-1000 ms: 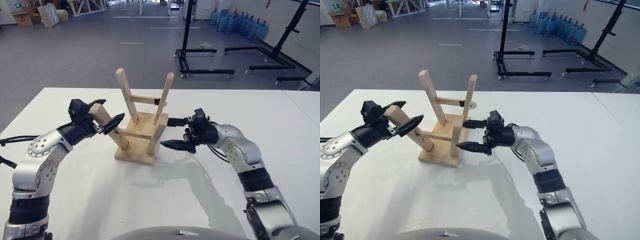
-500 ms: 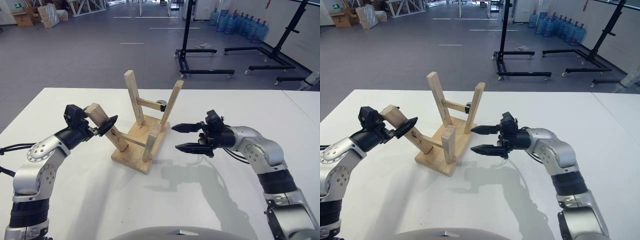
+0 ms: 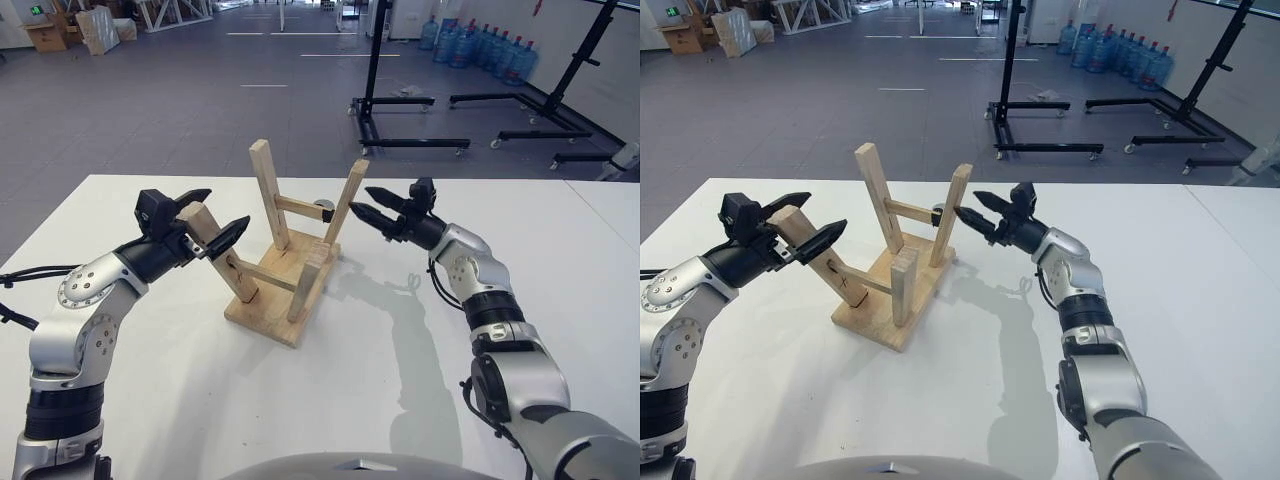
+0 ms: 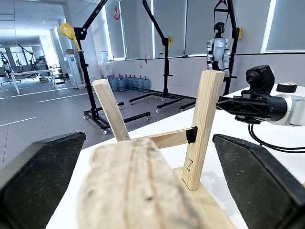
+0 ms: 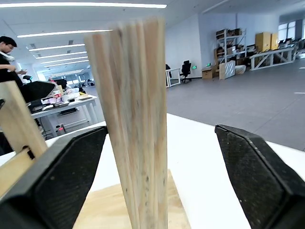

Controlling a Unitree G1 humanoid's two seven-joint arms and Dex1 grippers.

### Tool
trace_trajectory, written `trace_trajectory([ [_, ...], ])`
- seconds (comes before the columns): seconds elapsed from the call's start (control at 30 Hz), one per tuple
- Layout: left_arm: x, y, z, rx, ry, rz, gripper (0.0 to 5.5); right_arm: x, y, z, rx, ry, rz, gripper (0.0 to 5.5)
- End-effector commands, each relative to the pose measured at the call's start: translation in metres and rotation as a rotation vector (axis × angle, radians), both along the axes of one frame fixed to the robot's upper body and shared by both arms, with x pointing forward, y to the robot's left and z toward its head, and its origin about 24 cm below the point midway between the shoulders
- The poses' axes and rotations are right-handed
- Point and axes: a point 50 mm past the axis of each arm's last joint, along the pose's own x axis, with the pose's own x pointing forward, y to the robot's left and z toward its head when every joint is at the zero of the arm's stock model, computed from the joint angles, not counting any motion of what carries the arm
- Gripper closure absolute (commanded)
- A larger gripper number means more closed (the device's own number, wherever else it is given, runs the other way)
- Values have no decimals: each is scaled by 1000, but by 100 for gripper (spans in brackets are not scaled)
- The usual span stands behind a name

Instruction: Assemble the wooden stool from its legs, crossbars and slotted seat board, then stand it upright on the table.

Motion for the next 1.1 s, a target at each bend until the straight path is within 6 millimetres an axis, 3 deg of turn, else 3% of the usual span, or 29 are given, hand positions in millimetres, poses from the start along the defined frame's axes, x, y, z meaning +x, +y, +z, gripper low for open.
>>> trace_trajectory([
  [0.03, 2, -1, 1, 21, 1, -12, 61, 11, 6, 16, 38, -44, -7, 133],
  [0.27, 2, 0, -1, 22, 3, -4, 61, 12, 14, 22, 44, -54, 81, 133],
  [0.63, 1, 11, 2, 13, -9, 37, 61, -8, 18, 21, 46, -62, 223, 340],
  [0.73, -2, 15, 5, 9, -23, 52, 61, -21, 12, 20, 25, -66, 224, 345],
  [0.87, -6, 17, 7, 0, -37, 54, 61, -46, 7, 18, -44, -75, 52, 345],
  [1.1, -25, 23, 3, -4, -19, 108, 61, -91, 23, 20, -154, 60, -341, 345],
])
